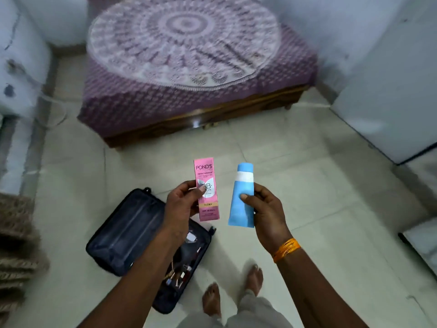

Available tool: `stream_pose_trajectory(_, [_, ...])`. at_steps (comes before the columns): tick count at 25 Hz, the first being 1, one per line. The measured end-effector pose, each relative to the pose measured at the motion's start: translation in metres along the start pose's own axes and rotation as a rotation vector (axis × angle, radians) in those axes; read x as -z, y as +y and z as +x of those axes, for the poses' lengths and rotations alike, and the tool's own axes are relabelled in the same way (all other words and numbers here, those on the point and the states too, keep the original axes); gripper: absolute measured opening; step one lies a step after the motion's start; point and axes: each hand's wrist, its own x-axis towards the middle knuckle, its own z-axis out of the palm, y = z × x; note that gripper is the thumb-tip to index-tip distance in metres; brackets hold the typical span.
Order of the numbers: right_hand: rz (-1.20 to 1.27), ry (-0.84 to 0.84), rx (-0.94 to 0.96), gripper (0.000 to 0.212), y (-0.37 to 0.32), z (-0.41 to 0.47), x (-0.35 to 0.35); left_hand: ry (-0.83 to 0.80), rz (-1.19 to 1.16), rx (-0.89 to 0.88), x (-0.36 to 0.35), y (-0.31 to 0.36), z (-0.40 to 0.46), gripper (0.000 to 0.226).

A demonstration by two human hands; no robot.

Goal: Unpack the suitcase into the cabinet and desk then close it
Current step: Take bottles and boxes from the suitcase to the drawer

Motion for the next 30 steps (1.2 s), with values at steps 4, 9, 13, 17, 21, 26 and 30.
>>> stream_pose_trajectory(4, [0.067, 0.194, 0.079, 0.032, -0.024, -0.048, 0.057, -0.207, 0.095, -0.010, -0.065, -0.006, -0.024, 0.014])
stream_pose_trajectory(9, [0.200, 0.419, 0.177, 0.031, -0.049, -0.109, 0.156, -0.475, 0.175, -0.016, -0.173, -0.033, -0.073, 0.017])
stream_pose_trajectory(13, [0.278, 0.572, 0.248, 0.032, -0.057, -0.158, 0.246, -0.627, 0.258, 0.013, -0.258, -0.072, -0.120, 0.023])
stream_pose_trajectory(17, [0.336, 0.695, 0.285, 0.033, -0.062, -0.221, 0.346, -0.765, 0.330, 0.040, -0.355, -0.115, -0.185, 0.018])
stream_pose_trajectory(21, [0.338, 0.828, 0.318, 0.034, -0.067, -0.280, 0.448, -0.869, 0.370, 0.073, -0.452, -0.161, -0.248, 0.012])
stream_pose_trajectory(26, [0.385, 0.979, 0.360, 0.035, -0.074, -0.332, 0.565, -1.022, 0.429, 0.137, -0.562, -0.225, -0.309, 0.014])
stream_pose_trajectory(30, [0.423, 1.100, 0.381, 0.033, -0.078, -0.348, 0.649, -1.120, 0.471, 0.160, -0.653, -0.271, -0.336, 0.014])
